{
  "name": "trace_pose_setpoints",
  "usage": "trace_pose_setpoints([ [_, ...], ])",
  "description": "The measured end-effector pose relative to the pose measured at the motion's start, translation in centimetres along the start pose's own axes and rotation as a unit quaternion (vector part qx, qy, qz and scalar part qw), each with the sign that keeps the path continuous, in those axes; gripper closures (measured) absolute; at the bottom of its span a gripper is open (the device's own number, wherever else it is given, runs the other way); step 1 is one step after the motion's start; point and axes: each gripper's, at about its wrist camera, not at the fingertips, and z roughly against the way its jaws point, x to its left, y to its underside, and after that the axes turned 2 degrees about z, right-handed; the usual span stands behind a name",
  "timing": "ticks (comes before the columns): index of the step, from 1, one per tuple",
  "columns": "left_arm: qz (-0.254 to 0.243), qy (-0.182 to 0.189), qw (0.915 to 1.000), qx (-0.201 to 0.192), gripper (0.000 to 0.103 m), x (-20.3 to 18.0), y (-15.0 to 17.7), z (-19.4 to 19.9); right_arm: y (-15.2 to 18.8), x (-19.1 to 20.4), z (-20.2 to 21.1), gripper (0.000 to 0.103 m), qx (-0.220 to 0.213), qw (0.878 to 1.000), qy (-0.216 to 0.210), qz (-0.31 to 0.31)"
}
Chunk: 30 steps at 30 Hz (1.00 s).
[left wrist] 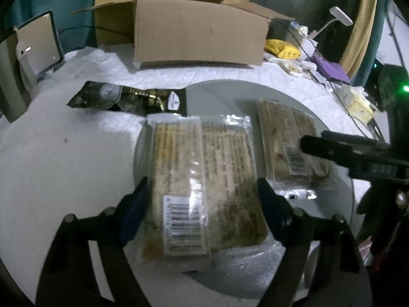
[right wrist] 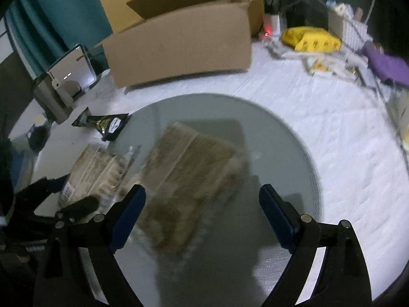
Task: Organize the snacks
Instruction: 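Grasp a clear cracker pack with the left tool while the right tool grasps another clear pack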
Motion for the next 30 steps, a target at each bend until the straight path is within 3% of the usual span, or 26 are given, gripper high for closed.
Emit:
trace_pose_setpoints([
  [7,0.014,0.011,0.9997,-0.016,0.024,0.9,0.2,1.6,-1.2,2.9,-2.1,0.011,0.003,0.999,0.031,-0.005],
  [12,0.025,-0.001,0.9992,-0.031,0.024,2.1,0.1,2.5,-1.4,4.3,-3.5,0.005,0.002,1.0,0.024,0.015],
  [23,0.029,-0.024,0.998,-0.052,0.024,3.0,0.3,4.0,-2.1,6.0,-3.5,0.005,0.01,0.999,0.025,0.034],
  [30,0.037,-0.03,0.9975,-0.053,0.024,3.7,0.7,4.2,-2.0,7.5,-5.2,0.003,0.033,0.996,0.067,0.054],
])
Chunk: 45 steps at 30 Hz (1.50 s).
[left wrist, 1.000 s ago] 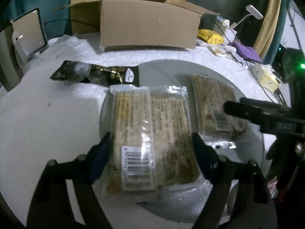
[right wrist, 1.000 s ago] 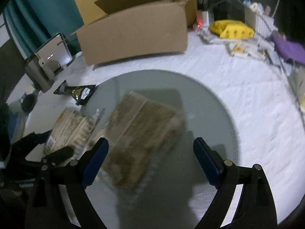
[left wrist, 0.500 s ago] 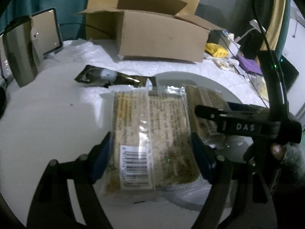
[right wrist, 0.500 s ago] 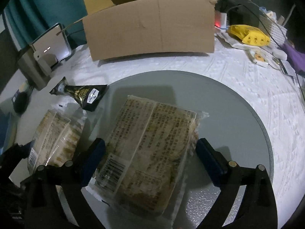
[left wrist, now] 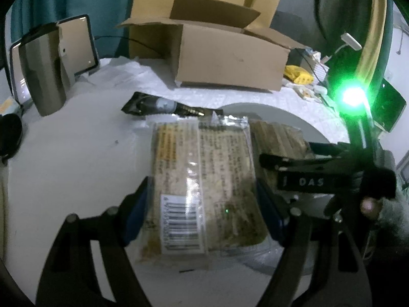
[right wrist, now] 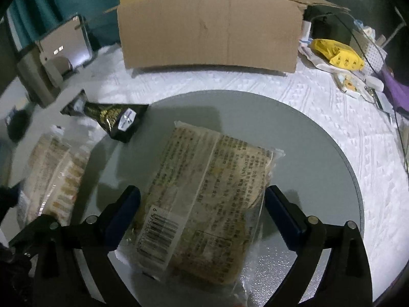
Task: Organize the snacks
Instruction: 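Grasp a clear cracker pack with the left tool while the right tool grasps another clear pack, then carry both clear packs up toward the cardboard box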
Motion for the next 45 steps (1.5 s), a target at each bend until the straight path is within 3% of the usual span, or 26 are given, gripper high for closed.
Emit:
trace_pose_setpoints([
  [7,0.003,0.004,0.9999,-0.013,0.024,-0.4,-0.7,0.4,-0.1,-0.1,-0.9,0.002,-0.001,1.0,0.009,0.024],
  [13,-0.005,-0.001,0.9999,-0.015,0.024,-0.8,-1.6,0.2,0.1,-1.5,0.2,0.023,-0.02,1.0,-0.019,0.013],
  [17,-0.011,-0.004,0.9997,-0.023,0.024,-1.4,-2.9,0.2,-0.2,-2.6,1.0,0.028,-0.021,0.999,-0.049,0.002],
  [23,-0.02,-0.009,0.9992,-0.034,0.024,-2.5,-4.9,0.0,-1.3,-4.2,3.0,0.029,-0.047,0.997,-0.059,-0.005],
  [45,-0.052,0.006,0.9949,-0.086,0.024,-4.5,-17.4,-3.4,-13.6,-8.2,7.6,0.029,-0.171,0.982,-0.074,0.038],
])
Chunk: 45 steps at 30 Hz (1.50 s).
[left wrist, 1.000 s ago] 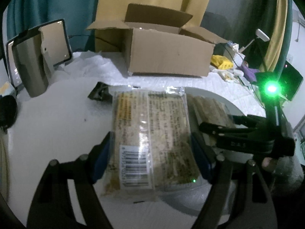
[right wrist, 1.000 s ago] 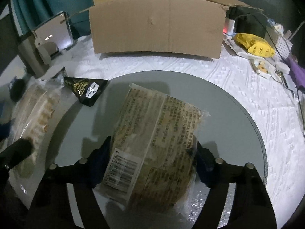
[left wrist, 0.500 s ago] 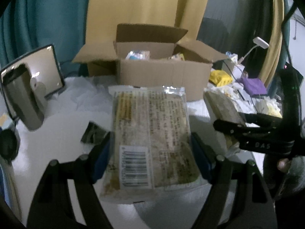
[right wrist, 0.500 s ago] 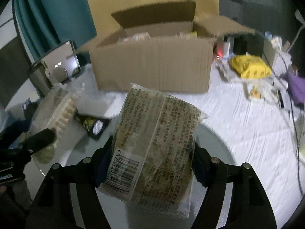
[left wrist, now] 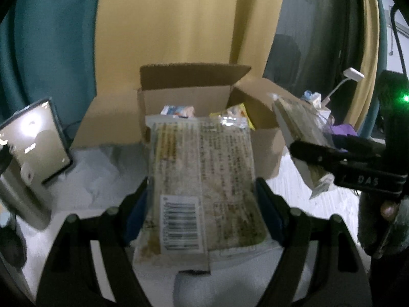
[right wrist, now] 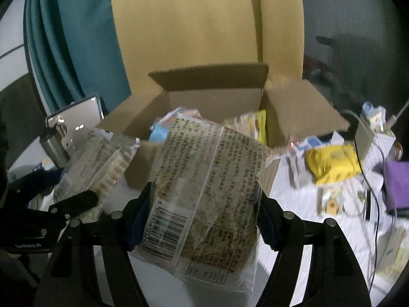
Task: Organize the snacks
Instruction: 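Carry both clear packs up toward the cardboard box, then open both tools to drop the clear packs into the box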
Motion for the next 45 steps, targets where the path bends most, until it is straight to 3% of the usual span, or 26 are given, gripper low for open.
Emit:
trace_pose_setpoints([
  [6,-0.005,0.007,1.0,-0.004,0.024,0.0,-3.7,-2.8,-3.4,-1.8,-1.3,0.029,-0.02,1.0,-0.001,0.003],
  [17,-0.013,0.001,0.9999,-0.01,0.024,-0.4,-8.1,-8.1,-7.7,-5.4,-5.8,0.029,-0.016,1.0,-0.005,-0.008],
  [29,0.011,-0.002,0.9996,0.027,0.022,0.5,-10.8,-13.6,-11.1,-6.9,-11.9,0.028,0.016,1.0,0.001,0.002],
  [32,0.025,0.003,0.9994,0.025,0.009,0.9,-11.0,-14.0,-11.4,-6.9,-13.2,0.027,0.029,1.0,-0.003,0.0],
  [34,0.033,-0.001,0.9992,0.022,0.006,1.1,-11.1,-14.0,-11.4,-7.1,-13.7,0.015,0.034,0.999,-0.012,-0.009],
  [36,0.041,0.001,0.999,0.018,0.006,1.5,-11.1,-13.7,-11.3,-7.0,-13.6,0.01,0.023,1.0,-0.007,-0.006],
  [45,0.044,-0.005,0.999,-0.005,0.005,2.3,-10.9,-10.7,-11.5,-6.7,-11.1,0.01,0.002,1.0,0.007,-0.01],
])
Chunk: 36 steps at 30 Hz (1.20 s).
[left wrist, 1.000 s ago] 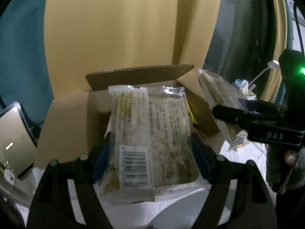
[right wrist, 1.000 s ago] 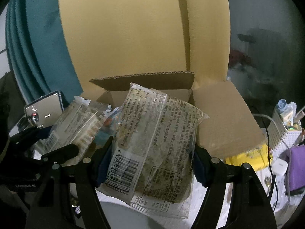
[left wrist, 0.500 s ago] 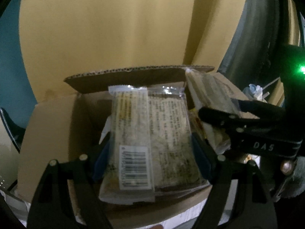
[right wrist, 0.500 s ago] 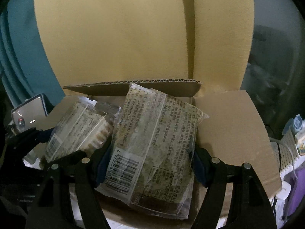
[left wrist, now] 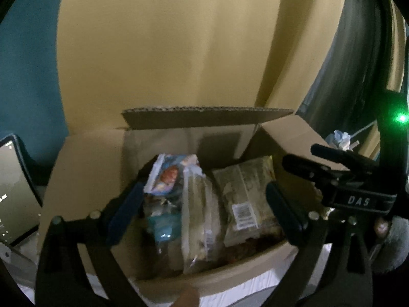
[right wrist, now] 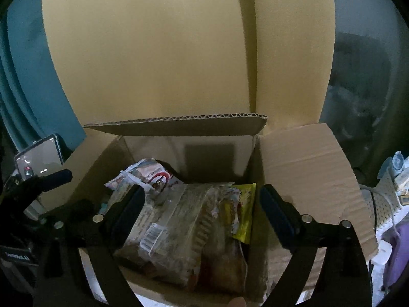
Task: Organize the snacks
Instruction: 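Open both tools to drop the clear packs into the box, then lower the right tool to the turntable and grasp the black-and-gold bag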
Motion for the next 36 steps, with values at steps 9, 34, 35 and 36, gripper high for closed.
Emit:
trace_pose_setpoints([
  [9,0.003,-0.011,0.9998,-0.016,0.005,1.3,1.6,4.2,0.7,2.7,2.7,0.01,-0.003,1.0,0.007,0.018],
  [34,0.058,-0.07,0.9957,-0.017,0.005,9.5,13.0,14.1,9.8,14.4,3.3,0.01,0.051,0.992,-0.061,0.1],
  [35,0.06,-0.074,0.9954,-0.013,0.005,9.9,13.5,14.1,10.3,14.8,3.1,0.01,0.056,0.991,-0.064,0.106],
  [36,0.064,-0.076,0.995,-0.007,0.005,10.4,14.2,14.2,10.8,15.3,2.8,0.01,0.063,0.989,-0.068,0.112],
])
